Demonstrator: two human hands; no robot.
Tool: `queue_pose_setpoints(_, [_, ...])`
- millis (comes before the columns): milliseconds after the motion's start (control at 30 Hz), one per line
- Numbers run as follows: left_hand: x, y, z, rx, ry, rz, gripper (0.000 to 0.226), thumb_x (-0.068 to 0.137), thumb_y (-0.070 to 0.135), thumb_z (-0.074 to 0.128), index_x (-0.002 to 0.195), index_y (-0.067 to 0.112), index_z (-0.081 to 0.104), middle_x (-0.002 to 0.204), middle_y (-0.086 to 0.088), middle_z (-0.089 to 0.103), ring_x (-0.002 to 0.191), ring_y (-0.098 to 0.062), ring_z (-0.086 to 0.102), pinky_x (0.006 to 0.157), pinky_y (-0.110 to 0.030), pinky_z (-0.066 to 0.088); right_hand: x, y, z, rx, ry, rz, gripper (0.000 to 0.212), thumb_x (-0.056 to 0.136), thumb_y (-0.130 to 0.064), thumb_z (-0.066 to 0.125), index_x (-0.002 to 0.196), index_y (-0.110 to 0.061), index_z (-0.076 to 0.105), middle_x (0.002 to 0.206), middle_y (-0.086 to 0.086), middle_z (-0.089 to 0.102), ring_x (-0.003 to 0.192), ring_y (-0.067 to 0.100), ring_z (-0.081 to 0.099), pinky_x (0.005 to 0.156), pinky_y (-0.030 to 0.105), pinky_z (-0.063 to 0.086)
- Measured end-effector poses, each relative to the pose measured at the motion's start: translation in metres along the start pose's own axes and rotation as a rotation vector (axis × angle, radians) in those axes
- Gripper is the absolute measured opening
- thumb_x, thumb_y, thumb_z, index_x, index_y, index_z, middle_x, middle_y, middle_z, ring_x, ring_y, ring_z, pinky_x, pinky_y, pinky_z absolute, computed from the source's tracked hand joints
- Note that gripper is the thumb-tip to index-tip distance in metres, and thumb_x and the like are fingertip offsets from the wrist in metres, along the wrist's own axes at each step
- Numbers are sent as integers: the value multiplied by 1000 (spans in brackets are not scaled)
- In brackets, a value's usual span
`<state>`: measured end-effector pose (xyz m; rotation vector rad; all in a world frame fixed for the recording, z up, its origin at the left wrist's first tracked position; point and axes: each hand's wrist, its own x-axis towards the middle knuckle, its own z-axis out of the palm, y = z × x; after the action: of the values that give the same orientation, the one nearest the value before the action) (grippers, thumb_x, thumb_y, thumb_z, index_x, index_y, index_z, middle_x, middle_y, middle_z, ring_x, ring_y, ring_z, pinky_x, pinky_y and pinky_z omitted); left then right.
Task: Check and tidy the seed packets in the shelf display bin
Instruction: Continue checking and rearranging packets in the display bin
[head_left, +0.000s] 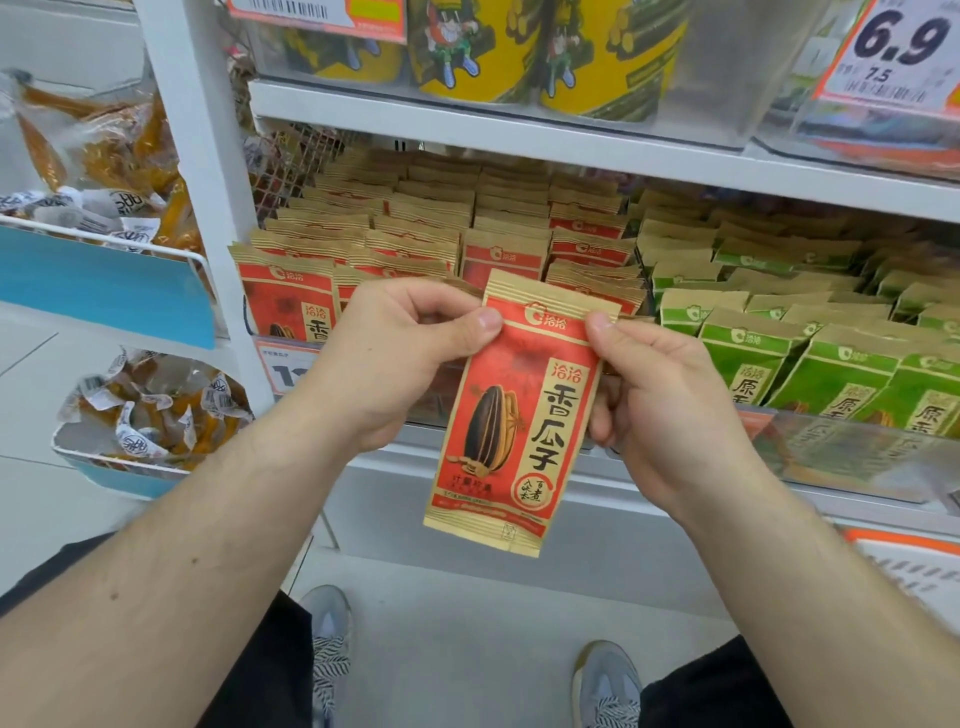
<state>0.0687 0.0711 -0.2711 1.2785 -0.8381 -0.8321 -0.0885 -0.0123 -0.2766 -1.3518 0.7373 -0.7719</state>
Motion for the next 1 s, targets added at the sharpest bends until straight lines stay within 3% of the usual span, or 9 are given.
queue_pose_setpoints(300, [-2,-3,4,30,-82,-82,15,74,22,68,81,8,70,67,-6,72,54,-16,67,44,-27,53,0,-7,-4,-63,78,-10,38,99,-29,52,66,-12,58,42,-1,52,34,11,39,37,20,27])
queue_pose_setpoints(400, [-1,-2,4,-15,43,-45,9,85,10,66,77,9,69,59,-4,69,46,-14,63,40,-23,48,1,-6,-5,-129,-33,8,32,91,-34,63,68,-12,62,50,2,59,36,12,42,36,19,29])
queue_pose_setpoints(500, [0,0,3,-93,107,-33,10,88,12,64,80,9,69,59,-4,68,45,-15,62,40,-23,49,-3,-3,-6,-251,-153,51,29,86,-33,69,70,-9,66,61,9,66,40,15,45,40,22,31])
queue_pose_setpoints(633, [-3,0,-1,-109,-19,-104,27,73,27,67,90,7,71,75,-12,72,57,-20,67,47,-29,55,-3,-3,-6,-207,-134,12,35,80,-39,62,66,-7,66,58,10,65,39,15,46,39,21,33])
queue_pose_setpoints(733, [-4,0,-1,-67,-89,-147,33,68,28,68,91,5,72,80,-16,73,63,-22,69,52,-31,57,-1,-5,-7,-128,-112,19,35,75,-41,63,61,-9,63,53,9,62,36,14,45,38,20,32])
queue_pose_setpoints(833, [-3,1,-1,-103,-68,-138,29,68,25,68,88,6,73,78,-14,73,61,-20,69,50,-32,58,-2,-7,-11,-153,-188,63,38,79,-41,70,68,-5,66,61,13,66,38,16,45,37,21,31])
queue_pose_setpoints(1000, [-2,2,-2,-160,-26,-149,31,69,26,67,89,3,71,74,-12,72,58,-20,67,47,-28,56,-2,-7,-15,-157,-279,141,32,75,-34,65,67,-4,71,68,20,67,36,16,46,33,18,32])
